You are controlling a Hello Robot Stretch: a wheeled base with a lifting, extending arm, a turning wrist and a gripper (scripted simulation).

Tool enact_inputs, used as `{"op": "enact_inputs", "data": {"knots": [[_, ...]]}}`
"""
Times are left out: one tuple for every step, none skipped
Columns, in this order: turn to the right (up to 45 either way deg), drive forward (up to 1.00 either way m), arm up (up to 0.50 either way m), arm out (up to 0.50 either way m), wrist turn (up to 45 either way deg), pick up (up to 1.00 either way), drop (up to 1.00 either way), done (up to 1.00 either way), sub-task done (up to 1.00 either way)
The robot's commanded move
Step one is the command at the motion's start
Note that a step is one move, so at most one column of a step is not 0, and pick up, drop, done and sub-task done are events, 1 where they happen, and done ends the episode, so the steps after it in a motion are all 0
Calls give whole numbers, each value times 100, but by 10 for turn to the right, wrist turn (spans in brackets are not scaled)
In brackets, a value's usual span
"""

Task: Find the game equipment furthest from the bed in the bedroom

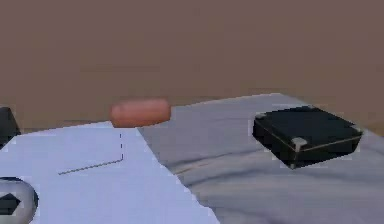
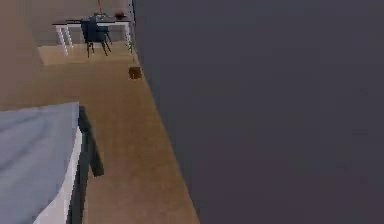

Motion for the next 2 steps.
{"op": "enact_inputs", "data": {"knots": [[450,0,0,0,0,0,0,0,0],[180,0,0,0,0,0,0,0,0]]}}
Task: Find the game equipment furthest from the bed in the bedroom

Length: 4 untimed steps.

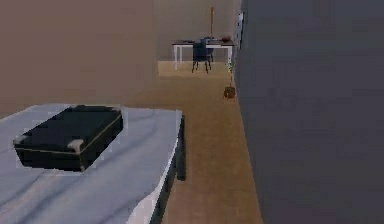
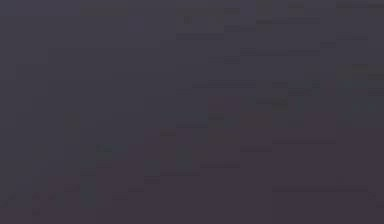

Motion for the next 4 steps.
{"op": "enact_inputs", "data": {"knots": [[30,0,0,0,0,0,0,0,0],[30,0,0,0,0,0,0,0,0],[0,100,0,0,0,0,0,0,0],[30,0,0,0,0,0,0,0,0]]}}
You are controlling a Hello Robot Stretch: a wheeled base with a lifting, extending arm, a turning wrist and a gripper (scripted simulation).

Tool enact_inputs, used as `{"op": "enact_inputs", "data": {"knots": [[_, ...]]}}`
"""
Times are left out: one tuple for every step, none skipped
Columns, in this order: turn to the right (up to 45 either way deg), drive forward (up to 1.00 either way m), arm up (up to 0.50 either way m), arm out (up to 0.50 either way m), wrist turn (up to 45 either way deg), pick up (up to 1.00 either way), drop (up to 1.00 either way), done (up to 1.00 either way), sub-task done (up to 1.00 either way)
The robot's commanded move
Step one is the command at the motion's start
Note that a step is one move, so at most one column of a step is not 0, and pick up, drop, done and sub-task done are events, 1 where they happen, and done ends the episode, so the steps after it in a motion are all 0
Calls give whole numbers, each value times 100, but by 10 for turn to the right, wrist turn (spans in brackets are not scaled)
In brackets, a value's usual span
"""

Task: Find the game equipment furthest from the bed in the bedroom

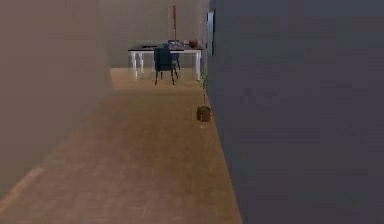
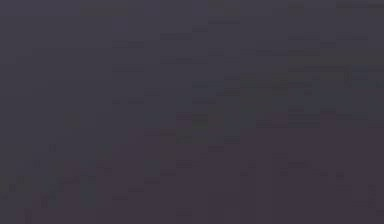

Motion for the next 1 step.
{"op": "enact_inputs", "data": {"knots": [[0,80,0,0,0,0,0,0,0]]}}
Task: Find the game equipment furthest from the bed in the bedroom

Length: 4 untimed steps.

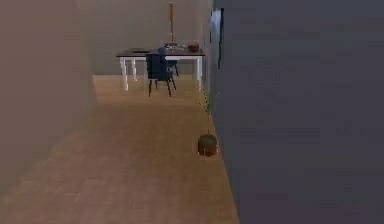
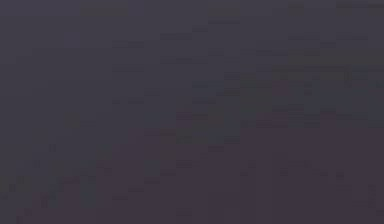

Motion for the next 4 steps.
{"op": "enact_inputs", "data": {"knots": [[-450,0,0,0,0,0,0,0,0],[-450,0,0,0,0,0,0,0,0],[0,10,0,0,0,0,0,0,0],[450,0,0,0,0,0,0,0,0]]}}
